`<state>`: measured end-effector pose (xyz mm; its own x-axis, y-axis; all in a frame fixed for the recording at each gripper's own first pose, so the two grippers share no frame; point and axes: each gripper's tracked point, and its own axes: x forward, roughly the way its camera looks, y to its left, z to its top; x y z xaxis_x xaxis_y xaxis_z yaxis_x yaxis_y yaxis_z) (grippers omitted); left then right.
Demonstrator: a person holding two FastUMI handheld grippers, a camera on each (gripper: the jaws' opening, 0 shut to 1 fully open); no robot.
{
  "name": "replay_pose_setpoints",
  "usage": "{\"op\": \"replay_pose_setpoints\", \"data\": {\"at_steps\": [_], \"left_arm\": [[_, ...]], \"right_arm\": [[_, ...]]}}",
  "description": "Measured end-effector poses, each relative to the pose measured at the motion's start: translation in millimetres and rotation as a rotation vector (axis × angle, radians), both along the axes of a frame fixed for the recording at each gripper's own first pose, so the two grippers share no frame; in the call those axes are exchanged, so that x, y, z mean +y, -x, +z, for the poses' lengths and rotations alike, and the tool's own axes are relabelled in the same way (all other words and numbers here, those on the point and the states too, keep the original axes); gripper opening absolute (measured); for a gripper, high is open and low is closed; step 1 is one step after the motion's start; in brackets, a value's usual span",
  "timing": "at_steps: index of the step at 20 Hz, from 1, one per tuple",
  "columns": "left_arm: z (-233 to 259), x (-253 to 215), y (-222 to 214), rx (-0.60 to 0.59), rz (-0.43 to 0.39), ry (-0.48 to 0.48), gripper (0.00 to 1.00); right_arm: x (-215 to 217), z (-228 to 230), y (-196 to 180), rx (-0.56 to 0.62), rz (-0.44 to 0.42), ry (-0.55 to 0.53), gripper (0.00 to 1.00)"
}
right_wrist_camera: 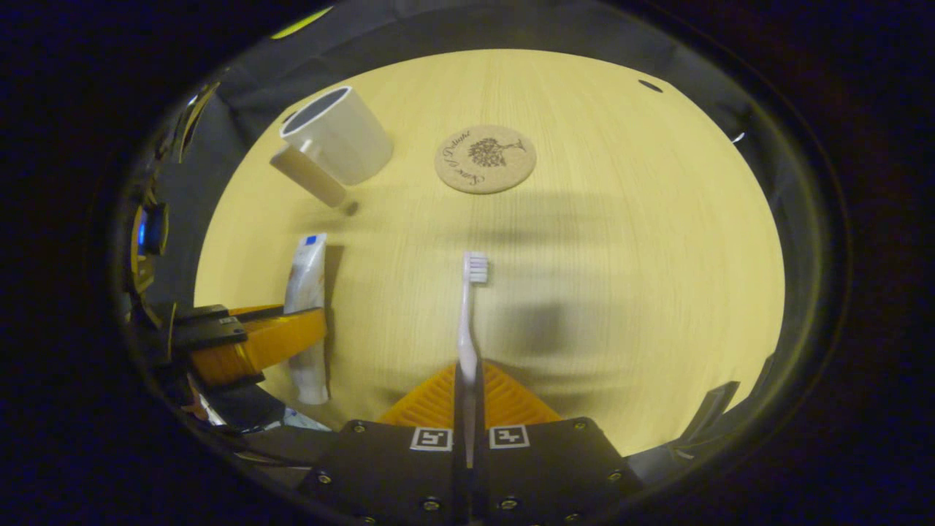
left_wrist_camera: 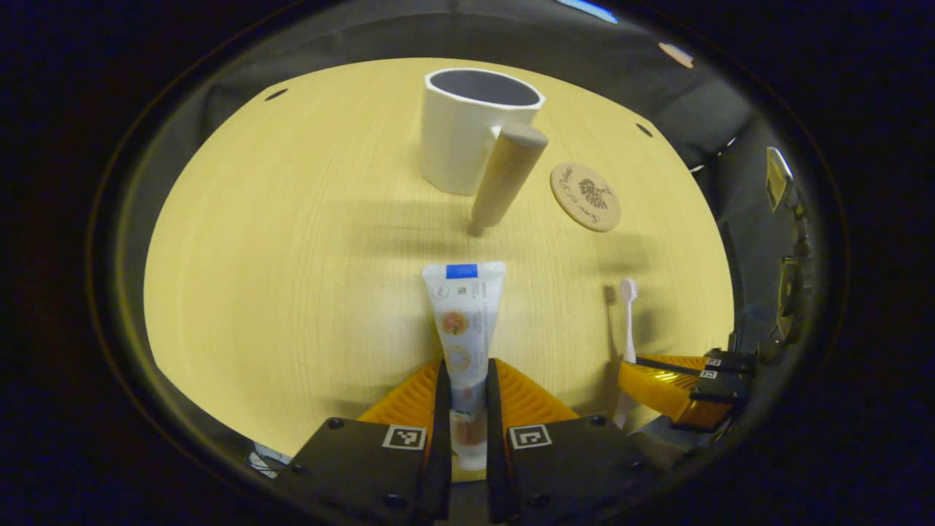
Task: Put the toothbrush and toothpaste on the desktop into the cup, then pick up the cup and place it on the coaster on the desktop.
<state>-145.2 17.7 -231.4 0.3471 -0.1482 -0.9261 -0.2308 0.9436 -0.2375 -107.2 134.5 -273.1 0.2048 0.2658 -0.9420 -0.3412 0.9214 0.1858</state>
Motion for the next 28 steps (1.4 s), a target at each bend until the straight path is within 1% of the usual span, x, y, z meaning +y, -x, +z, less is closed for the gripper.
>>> {"op": "replay_pose_setpoints", "data": {"at_steps": [4,8,12,15,17,20,23,25,28], "left_arm": [[17,4,-6,-0.084,0.039,0.021,0.27],[41,12,-11,-0.175,0.073,0.023,0.27],[81,24,-23,-0.307,0.126,0.023,0.27],[114,35,-34,-0.408,0.158,0.02,0.27],[133,40,-40,-0.473,0.158,0.009,0.27],[161,55,-42,-0.557,0.143,-0.023,0.27],[185,65,-49,-0.64,0.154,-0.022,0.27],[199,77,-70,-0.691,0.152,-0.037,0.27],[216,83,-102,-0.755,0.145,-0.042,0.27]], "right_arm": [[-1,18,-7,-0.101,0.041,-0.039,0.04],[12,45,-15,-0.183,0.06,-0.131,0.04],[21,80,-34,-0.309,0.064,-0.206,0.04],[23,107,-47,-0.401,0.073,-0.238,0.04],[27,122,-52,-0.445,0.075,-0.264,0.04],[30,135,-57,-0.477,0.068,-0.295,0.04],[30,142,-59,-0.491,0.053,-0.303,0.04],[29,144,-60,-0.498,0.047,-0.303,0.04],[25,146,-61,-0.518,0.04,-0.288,0.04]]}}
